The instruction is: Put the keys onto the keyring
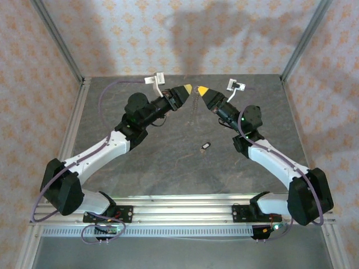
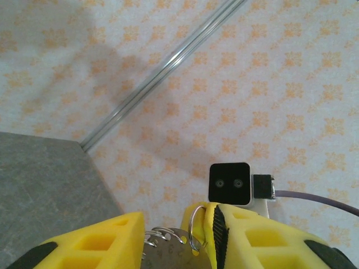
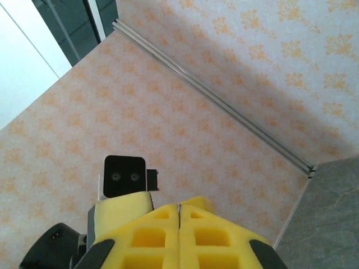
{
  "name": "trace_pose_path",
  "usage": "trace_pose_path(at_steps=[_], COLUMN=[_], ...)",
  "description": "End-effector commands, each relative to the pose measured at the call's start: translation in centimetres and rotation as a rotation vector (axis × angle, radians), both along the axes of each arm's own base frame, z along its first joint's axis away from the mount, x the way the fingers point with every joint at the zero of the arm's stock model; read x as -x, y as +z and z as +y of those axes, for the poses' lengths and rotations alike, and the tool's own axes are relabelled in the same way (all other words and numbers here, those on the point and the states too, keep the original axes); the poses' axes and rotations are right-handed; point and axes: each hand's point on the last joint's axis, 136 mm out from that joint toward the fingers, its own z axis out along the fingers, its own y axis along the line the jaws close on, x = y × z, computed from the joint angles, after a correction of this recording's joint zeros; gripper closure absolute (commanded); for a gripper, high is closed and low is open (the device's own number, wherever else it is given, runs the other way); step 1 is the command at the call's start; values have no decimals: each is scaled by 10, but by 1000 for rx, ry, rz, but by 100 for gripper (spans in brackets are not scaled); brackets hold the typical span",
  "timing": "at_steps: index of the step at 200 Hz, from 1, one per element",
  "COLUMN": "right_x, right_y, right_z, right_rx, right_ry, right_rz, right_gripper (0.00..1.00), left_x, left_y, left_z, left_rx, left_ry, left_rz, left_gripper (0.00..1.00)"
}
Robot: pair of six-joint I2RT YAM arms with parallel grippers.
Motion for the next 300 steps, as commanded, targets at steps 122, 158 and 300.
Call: trace_pose_path(at_steps=[122,158,300], right_x=[6,5,3], right_y=[24,23,11], right_z=[0,1,-60], right_rx=[-86,-83,86], right_ry=[3,4,-170], right_rz=[-75,-73,7], right_gripper=[100,100,56], left_x=[3,4,14], left_y=[13,13,24], left_z=[-14,-16,-17], left_rx=[95,96,-94], left_ry=[-18,-26,-70], left_rz=[-59,-62,-168], left_gripper=[68,74,100])
